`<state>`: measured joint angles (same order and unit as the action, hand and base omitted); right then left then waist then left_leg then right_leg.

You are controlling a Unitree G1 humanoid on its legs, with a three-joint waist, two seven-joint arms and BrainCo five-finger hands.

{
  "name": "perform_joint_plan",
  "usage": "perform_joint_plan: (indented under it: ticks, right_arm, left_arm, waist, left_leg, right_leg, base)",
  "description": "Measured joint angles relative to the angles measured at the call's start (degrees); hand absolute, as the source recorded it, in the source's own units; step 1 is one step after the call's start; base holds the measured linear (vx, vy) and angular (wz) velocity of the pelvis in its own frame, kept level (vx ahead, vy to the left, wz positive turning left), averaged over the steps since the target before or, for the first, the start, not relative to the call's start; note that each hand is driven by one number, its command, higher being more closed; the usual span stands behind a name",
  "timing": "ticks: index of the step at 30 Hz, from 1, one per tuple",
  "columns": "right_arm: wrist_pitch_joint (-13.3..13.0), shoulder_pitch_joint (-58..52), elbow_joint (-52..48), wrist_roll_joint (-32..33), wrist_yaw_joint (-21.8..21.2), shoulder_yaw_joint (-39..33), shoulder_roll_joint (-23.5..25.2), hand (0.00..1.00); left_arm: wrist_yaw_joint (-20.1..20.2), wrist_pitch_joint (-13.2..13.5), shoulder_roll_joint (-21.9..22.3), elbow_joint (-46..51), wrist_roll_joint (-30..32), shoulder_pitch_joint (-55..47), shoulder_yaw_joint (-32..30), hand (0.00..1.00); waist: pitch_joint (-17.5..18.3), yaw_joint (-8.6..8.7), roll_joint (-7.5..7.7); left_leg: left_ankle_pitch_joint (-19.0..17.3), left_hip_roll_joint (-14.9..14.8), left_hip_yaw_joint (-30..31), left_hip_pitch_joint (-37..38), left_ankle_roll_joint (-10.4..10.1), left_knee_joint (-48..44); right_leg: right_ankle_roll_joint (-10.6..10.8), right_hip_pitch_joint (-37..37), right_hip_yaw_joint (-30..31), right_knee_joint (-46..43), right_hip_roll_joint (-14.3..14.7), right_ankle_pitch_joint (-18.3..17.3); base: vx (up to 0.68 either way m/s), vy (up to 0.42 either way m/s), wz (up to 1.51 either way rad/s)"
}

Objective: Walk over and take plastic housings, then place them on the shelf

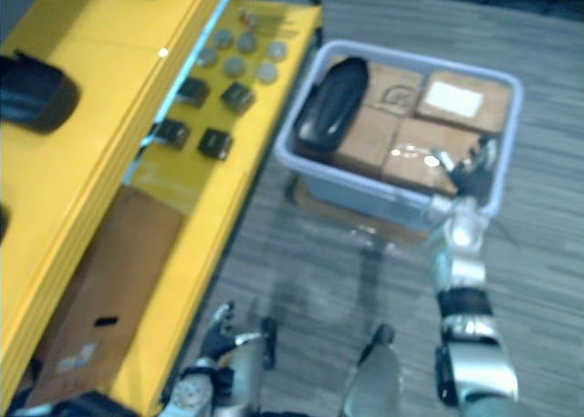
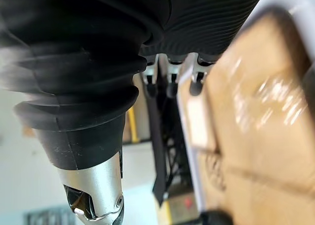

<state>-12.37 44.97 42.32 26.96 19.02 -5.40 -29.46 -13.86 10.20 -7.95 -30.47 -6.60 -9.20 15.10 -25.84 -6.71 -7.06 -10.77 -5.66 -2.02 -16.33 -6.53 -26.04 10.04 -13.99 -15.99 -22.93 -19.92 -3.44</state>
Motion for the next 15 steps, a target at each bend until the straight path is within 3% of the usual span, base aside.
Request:
perform_joint_plan:
  ticks: [4,8,11,13,15]
  right_arm:
    - [1.6,8.6,6.7,-1.3,1.4,3.5,-4.5,0.00]
    - [5.0,14.4,10.7,-3.1,2.4,6.2,-8.5,0.00]
    - [8.7,18.2,12.6,-4.9,3.3,8.8,-9.6,0.00]
    - [12.6,19.3,15.1,-5.9,5.6,10.7,-10.4,0.00]
    - [15.4,20.3,17.2,-7.4,9.0,11.2,-11.8,0.00]
  left_arm:
    - [1.9,3.9,0.7,-2.6,-0.3,1.4,-0.5,0.00]
    - [4.5,7.0,1.7,-3.6,-1.8,1.6,-1.5,0.00]
    - [5.7,8.6,1.4,-7.2,-2.5,2.0,-3.5,0.00]
    - [5.9,8.4,1.5,-15.8,-4.1,1.8,-2.9,0.00]
    - [6.1,8.0,1.4,-18.2,-4.4,1.8,-1.6,0.00]
  waist:
    - [-0.7,-1.71,-1.79]
    - [-1.6,-3.41,-3.87]
    - [-2.3,-3.84,-5.49]
    - [-2.3,-4.46,-5.60]
    - [-2.3,-5.53,-5.60]
  left_leg:
    - [1.0,1.9,1.8,-2.6,0.9,-0.2]
    - [1.6,3.4,2.7,-4.3,1.4,-0.4]
    - [2.0,3.6,2.8,-5.8,1.5,-0.5]
    - [2.0,3.8,2.4,-6.0,1.5,-0.3]
    - [2.0,3.8,2.6,-6.5,1.5,-0.5]
  right_leg:
    - [0.6,-0.1,-2.0,1.0,-1.9,1.1]
    - [1.2,-0.7,-3.0,1.1,-3.3,1.6]
    - [1.2,-2.5,-2.9,0.3,-3.6,1.6]
    - [1.0,-3.5,-2.7,-0.5,-4.1,1.4]
    - [0.8,-4.1,-2.8,-1.0,-4.2,1.3]
  base:
    - [-0.06,0.068,0.41]
    - [-0.04,0.054,0.19]
    - [-0.01,0.002,0.01]
    - [0.01,-0.004,-0.05]
    - [0.00,0.000,0.03]
